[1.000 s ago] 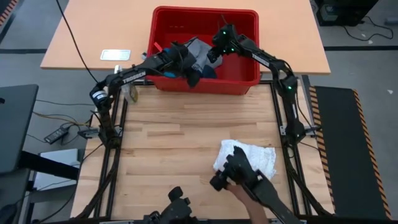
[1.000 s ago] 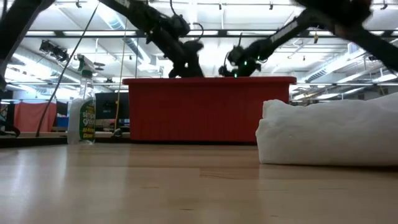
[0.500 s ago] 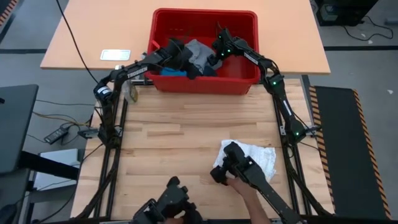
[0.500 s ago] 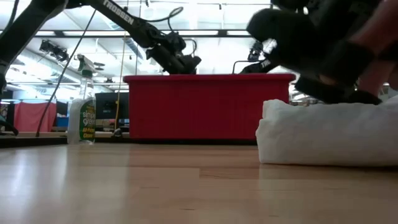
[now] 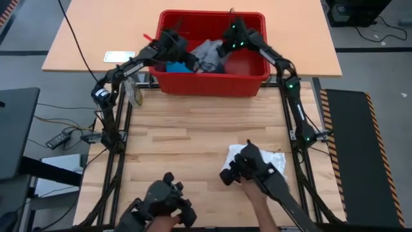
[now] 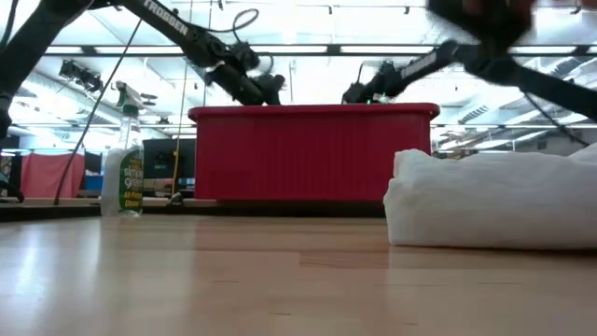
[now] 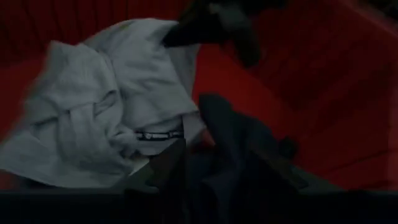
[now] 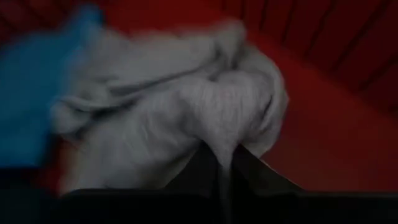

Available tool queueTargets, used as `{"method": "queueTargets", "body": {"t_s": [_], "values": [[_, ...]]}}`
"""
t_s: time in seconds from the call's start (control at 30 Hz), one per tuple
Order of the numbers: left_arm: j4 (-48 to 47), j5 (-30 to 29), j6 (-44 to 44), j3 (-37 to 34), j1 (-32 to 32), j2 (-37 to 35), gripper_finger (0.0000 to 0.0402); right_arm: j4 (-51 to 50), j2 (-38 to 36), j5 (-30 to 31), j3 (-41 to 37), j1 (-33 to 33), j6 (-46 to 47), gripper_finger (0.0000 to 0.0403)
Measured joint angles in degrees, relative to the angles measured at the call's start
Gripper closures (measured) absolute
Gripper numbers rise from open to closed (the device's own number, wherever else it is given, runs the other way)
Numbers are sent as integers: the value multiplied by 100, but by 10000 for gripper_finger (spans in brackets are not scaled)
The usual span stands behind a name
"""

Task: Fold laundry
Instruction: Remove the gray shirt from the red laundry bin

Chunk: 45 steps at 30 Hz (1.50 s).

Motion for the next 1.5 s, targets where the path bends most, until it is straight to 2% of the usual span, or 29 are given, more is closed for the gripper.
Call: {"method": "queueTargets", "body": {"t_s": [0.2,0.33,0.47,0.83,0.9,1.07,1.13,1.2,1.3,1.4,1.5], "values": [[-230,407,370,78,156,-580,242,181,-1350,-98,0,160,14,383],[-185,779,599,83,114,-1135,242,186,-2231,-282,0,474,-99,383],[-217,856,592,87,-27,-1690,242,174,-2947,-584,7,903,48,383],[-170,852,626,87,-675,-3132,242,-46,-3937,-524,7,2457,1070,383],[-168,843,568,87,-812,-3368,242,-136,-3980,-877,7,2682,1035,383],[-122,830,486,87,-1173,-3846,242,-810,-4000,-2533,7,3225,317,383],[-127,821,287,89,-1322,-3967,242,-1158,-3973,-3016,7,3451,102,383],[-164,739,9,91,-1533,-4025,242,-1510,-3952,-3064,-30,3666,-82,383],[-436,473,-316,91,-1957,-4019,242,-1981,-3889,-2768,-216,4052,-223,383],[-854,-160,-495,89,-2492,-3941,242,-2473,-3838,-2293,-480,4473,-336,383],[-1696,-1142,-870,89,-2920,-3830,242,-2785,-3847,-1802,-927,4872,-596,383]]}}
